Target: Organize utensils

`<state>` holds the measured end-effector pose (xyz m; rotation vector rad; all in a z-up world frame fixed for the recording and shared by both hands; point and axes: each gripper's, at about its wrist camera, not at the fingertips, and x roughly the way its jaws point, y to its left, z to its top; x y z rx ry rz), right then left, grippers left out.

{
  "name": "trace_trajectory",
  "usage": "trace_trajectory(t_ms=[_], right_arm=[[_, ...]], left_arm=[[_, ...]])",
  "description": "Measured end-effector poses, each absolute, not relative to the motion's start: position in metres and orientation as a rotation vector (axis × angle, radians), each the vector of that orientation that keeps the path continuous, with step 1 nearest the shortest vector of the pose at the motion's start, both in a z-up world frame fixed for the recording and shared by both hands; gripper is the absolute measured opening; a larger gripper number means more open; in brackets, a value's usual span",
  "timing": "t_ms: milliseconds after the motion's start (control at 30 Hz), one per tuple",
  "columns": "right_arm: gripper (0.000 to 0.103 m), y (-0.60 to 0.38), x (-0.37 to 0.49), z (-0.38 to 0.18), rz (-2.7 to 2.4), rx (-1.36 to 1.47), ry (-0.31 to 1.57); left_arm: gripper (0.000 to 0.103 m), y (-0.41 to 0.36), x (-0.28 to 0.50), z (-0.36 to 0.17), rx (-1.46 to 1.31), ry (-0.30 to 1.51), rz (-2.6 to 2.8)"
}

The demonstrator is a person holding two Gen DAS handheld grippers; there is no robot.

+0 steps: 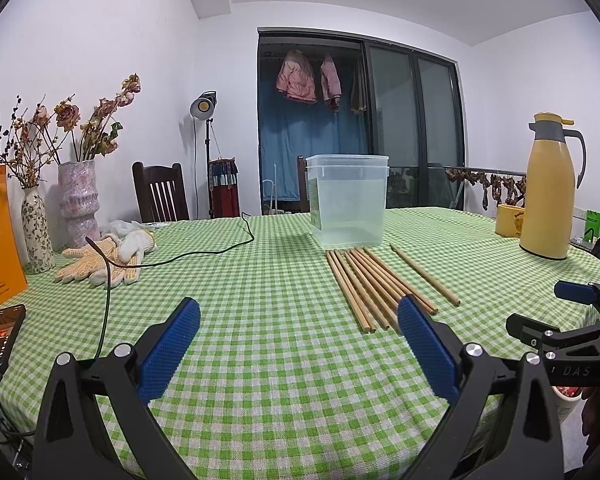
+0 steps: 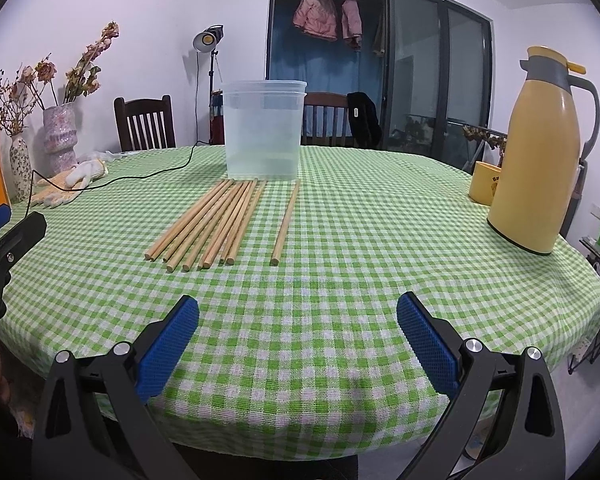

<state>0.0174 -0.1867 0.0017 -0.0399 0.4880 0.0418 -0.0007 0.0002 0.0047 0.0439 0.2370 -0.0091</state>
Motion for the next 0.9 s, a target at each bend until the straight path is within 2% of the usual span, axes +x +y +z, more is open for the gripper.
trace_trajectory(t_ms=[900], right_arm=[[0.095, -0.1843, 0.0159, 0.0018, 0.07, -0.04, 0.489]], left_arm=[[0.096, 0.0001, 0.0003, 0.004, 0.041, 0.241, -0.007]])
